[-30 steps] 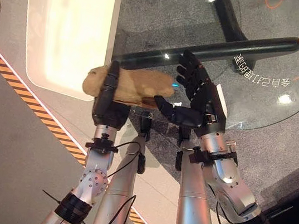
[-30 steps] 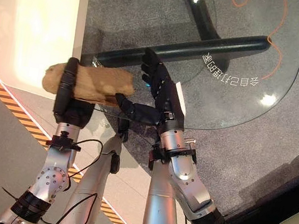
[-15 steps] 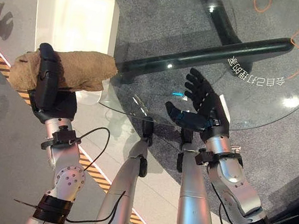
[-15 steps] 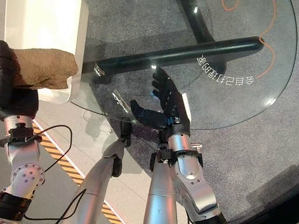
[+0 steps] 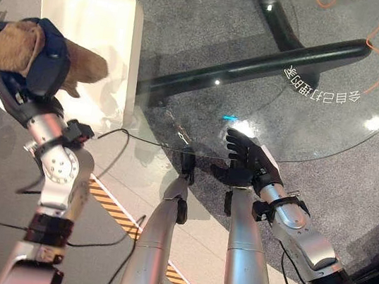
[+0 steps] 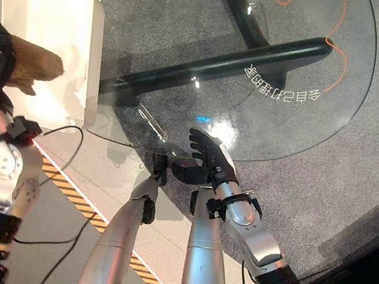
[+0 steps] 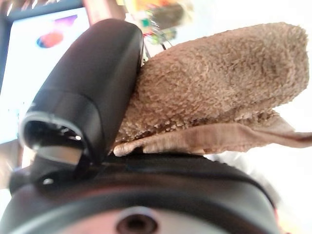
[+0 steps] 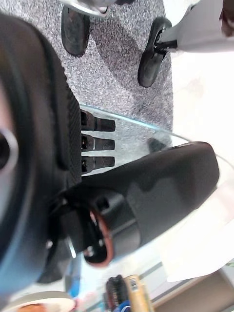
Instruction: Wipe the table with a cloth and put it in the basket.
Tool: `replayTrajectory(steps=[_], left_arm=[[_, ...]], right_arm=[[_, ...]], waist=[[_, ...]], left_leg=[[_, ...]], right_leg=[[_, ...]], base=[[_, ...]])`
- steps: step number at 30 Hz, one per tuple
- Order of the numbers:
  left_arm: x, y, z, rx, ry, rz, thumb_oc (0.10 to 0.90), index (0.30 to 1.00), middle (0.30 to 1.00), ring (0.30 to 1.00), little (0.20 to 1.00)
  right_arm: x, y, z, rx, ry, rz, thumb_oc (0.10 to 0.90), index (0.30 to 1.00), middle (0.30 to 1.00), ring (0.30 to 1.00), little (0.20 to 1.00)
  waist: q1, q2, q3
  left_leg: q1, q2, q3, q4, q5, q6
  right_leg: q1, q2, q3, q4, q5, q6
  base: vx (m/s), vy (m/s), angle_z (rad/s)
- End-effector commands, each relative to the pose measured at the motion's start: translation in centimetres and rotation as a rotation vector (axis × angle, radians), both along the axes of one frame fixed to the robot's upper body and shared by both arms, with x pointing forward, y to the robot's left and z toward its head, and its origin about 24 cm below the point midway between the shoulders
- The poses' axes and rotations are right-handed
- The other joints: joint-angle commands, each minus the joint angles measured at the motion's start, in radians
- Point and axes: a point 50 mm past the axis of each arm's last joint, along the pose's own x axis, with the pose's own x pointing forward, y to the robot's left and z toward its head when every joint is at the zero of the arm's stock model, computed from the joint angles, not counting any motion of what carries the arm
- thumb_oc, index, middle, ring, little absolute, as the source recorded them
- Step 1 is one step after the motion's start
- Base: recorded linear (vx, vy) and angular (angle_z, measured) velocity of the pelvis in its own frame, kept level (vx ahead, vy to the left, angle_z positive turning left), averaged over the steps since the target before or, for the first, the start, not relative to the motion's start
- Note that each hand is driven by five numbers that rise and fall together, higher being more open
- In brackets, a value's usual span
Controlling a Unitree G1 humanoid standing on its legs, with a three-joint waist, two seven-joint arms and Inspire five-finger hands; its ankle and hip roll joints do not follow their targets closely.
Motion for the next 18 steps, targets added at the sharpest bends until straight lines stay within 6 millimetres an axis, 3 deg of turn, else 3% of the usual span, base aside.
replayTrajectory(steps=[1,8,18], left_arm=[[-1.5,4.1,5.3,0.065,-0.186,0.303,0.100,0.300,0.300,0.300,0.200],[0.1,5.4,6.3,0.066,-0.105,0.377,0.100,0.300,0.300,0.300,0.200],[3.3,6.9,5.8,0.131,0.206,0.327,0.100,0.300,0.300,0.300,0.200]], right_arm=[[-0.2,0.0,-1.2,-0.028,0.067,0.071,0.800,0.900,0.900,0.900,0.900],[0.0,-0.6,-2.5,-0.019,0.101,0.057,0.800,0.900,0.900,0.900,0.900],[0.8,-1.2,-1.7,-0.003,0.102,0.051,0.800,0.900,0.900,0.900,0.900]], waist=[[-0.031,0.053,-0.022],[-0.033,0.034,-0.022],[-0.034,0.008,-0.022]], left_leg=[[-0.045,0.010,0.032,0.145,-0.088,-0.033],[-0.088,0.013,0.028,0.178,-0.107,-0.034],[-0.188,0.016,0.014,0.224,-0.127,-0.033]], right_leg=[[-0.023,0.046,0.047,-0.095,0.069,0.003],[-0.054,0.045,0.056,-0.087,0.075,0.017],[-0.139,0.042,0.061,-0.072,0.087,0.036]], base=[[0.07,0.070,0.00],[0.05,0.012,0.02],[0.04,0.010,0.05]])
